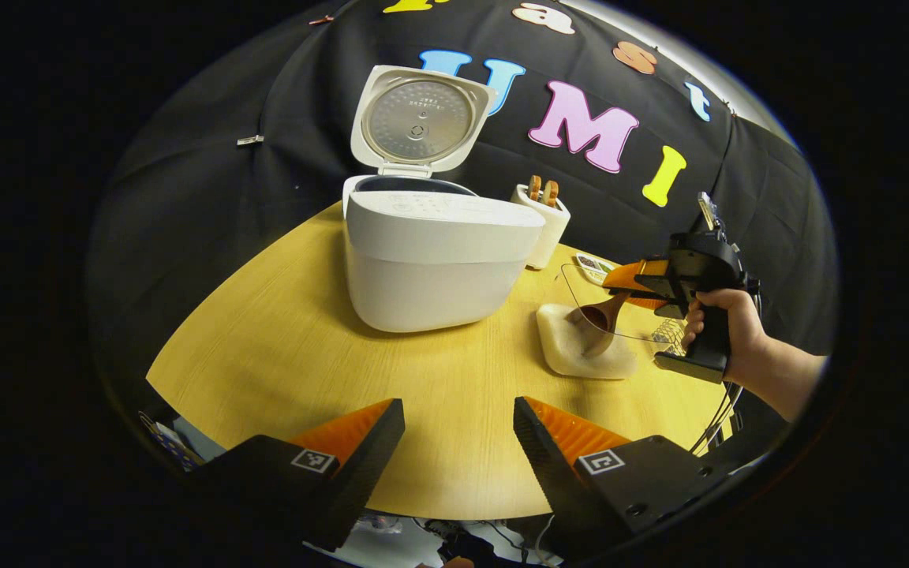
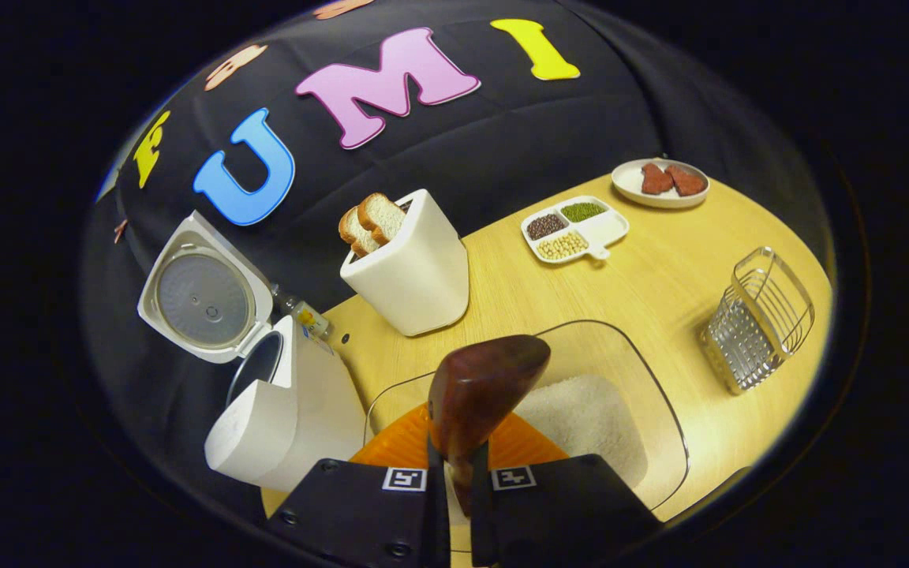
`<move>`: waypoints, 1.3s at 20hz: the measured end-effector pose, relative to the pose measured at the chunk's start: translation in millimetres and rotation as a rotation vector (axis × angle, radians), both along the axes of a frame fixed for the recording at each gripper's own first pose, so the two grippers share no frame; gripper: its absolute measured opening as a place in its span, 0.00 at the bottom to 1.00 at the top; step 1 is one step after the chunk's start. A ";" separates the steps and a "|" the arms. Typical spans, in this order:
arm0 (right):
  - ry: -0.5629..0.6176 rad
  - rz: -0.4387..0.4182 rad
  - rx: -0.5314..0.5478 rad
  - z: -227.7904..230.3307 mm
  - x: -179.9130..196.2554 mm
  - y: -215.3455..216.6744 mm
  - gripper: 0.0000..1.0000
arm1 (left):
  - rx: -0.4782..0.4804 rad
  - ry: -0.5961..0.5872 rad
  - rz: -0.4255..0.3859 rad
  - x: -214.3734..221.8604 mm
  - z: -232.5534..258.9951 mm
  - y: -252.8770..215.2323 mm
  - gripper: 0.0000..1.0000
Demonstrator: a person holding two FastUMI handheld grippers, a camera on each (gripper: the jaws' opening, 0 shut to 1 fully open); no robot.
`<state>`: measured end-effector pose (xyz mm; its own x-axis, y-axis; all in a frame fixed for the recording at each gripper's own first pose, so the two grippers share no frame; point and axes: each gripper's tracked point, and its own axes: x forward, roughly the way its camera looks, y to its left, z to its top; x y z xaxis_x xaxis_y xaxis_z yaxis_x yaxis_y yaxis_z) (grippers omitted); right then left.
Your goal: Close the left gripper, press the button to open the rice cooker; take a wooden spoon from the chopstick holder with the right hand, scoop a spoonful of rice and pour it into the rice cooker, then put the wooden spoon back into the chopstick holder.
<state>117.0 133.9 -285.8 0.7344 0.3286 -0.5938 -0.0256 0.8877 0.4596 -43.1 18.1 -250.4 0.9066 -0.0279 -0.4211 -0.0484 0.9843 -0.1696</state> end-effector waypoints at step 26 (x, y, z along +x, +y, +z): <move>0.082 -0.307 0.425 128.5 17.7 -71.2 0.15 | 0.028 -0.110 0.036 -10.6 41.7 3.8 0.96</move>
<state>134.7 62.7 -157.4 0.7913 0.3299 -0.5148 0.2579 0.5832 0.7703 -53.7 21.9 -208.7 0.9474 0.0158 -0.3197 -0.0667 0.9866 -0.1487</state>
